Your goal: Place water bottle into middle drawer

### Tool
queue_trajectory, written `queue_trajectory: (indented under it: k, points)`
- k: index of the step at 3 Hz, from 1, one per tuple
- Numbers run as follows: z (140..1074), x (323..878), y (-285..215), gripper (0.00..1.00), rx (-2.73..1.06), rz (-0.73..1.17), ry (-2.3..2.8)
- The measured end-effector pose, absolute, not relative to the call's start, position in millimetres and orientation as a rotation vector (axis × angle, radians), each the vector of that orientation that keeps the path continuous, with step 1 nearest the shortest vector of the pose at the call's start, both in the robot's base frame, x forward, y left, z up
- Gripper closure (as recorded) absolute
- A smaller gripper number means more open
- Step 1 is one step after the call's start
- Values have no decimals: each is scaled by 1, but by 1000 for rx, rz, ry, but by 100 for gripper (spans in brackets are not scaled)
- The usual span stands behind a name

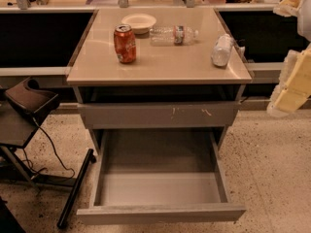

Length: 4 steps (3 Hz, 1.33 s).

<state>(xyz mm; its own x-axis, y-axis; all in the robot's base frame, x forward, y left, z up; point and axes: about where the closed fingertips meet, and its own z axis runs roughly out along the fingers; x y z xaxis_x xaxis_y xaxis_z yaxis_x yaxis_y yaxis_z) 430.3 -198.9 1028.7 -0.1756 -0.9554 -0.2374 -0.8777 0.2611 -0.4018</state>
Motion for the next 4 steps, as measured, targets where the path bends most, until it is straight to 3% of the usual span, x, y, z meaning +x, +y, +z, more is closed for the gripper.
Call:
queue_trajectory:
  k: [1,4]
  points:
    - [1029,430,-199,0,-1660,-239,2102]
    - [1078,499,-165,0,-1701,-278,1961]
